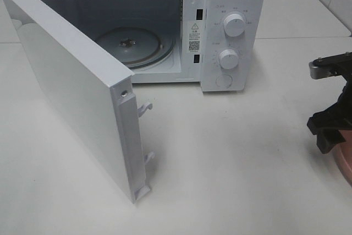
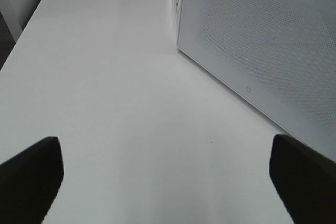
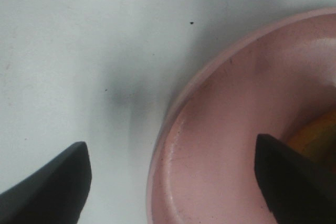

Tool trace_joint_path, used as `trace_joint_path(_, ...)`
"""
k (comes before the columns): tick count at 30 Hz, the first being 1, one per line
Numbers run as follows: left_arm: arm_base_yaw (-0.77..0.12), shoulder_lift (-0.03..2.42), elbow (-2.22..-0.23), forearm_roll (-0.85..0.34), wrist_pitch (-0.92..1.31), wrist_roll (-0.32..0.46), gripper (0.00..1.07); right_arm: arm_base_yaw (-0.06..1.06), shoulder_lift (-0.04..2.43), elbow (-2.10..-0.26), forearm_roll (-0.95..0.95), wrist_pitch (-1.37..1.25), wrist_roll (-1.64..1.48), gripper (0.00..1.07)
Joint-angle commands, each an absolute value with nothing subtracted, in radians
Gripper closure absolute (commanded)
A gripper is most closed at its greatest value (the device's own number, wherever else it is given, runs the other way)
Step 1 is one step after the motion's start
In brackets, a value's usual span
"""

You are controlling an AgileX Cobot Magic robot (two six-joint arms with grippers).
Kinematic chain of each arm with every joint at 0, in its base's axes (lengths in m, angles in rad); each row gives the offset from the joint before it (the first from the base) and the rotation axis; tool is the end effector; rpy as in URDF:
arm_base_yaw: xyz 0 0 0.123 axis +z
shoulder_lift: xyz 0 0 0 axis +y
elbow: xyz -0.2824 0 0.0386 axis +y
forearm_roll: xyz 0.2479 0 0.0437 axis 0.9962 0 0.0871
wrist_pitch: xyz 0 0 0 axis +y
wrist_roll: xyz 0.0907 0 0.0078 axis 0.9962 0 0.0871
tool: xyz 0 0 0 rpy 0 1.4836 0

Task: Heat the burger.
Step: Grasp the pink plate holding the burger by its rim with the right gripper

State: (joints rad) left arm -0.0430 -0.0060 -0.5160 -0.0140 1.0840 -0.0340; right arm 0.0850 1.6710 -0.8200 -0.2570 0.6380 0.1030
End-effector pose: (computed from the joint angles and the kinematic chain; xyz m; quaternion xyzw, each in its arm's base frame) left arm -0.0087 -0.0008 0.2797 0.0043 0.8535 -0.0270 0.5203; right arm 0.2795 0.0100 0.1541 -0.0872 0.9890 -0.0765 0.0913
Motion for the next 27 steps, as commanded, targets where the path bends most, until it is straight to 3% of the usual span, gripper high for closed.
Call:
trace_joint_path(1,-0.043,-0.02,-0.515,-0.019,1.069,-0.035,0.06,0.063,1.694,-0.813,-0.27,0.632,0.127,0.27)
trace_joint_path(21,-0.043,-0.02,-0.515,-0.019,1.069,-0.035,0.06,0.053,1.809,-0.78,-0.258,0.528,0.129,0.31)
trace_joint_path(27,-0.043,-0.02,-0.515,-0.019,1.069,-0.035,0.06,0.053,1.812,-0.777,-0.256,0.531,0.13,0.38)
